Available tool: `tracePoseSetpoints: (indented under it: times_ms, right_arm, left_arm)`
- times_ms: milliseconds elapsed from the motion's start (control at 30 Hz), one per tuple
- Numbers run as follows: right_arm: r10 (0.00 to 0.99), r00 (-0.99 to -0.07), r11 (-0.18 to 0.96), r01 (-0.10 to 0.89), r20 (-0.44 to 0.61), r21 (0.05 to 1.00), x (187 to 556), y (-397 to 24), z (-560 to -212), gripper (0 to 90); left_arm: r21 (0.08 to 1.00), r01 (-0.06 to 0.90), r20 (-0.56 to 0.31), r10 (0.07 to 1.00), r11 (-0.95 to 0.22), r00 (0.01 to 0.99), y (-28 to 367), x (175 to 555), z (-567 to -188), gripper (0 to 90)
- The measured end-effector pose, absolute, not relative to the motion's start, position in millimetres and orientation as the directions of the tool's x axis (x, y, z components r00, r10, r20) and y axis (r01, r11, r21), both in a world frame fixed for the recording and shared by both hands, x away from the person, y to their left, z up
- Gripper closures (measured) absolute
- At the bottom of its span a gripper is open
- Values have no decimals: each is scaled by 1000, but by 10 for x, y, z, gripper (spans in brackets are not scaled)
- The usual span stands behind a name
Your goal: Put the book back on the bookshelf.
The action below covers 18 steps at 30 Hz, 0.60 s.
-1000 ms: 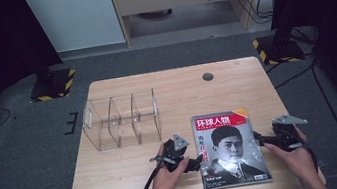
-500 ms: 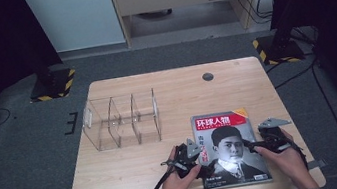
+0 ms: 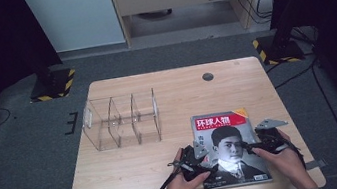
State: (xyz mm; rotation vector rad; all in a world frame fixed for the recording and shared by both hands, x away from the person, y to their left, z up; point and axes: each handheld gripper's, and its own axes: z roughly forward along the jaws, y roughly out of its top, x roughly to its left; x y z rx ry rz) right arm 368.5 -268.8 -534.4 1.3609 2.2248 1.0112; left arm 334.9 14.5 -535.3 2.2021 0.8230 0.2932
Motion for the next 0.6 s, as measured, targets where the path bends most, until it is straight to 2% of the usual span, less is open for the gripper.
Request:
tracePoseSetpoints:
  times_ms: [600]
  right_arm:
    - [871,-482,256,614,97,746,3657,-2684,-5276,281]
  left_arm:
    - [724,464,-40,640,-511,767,139,3348,-5356,84]
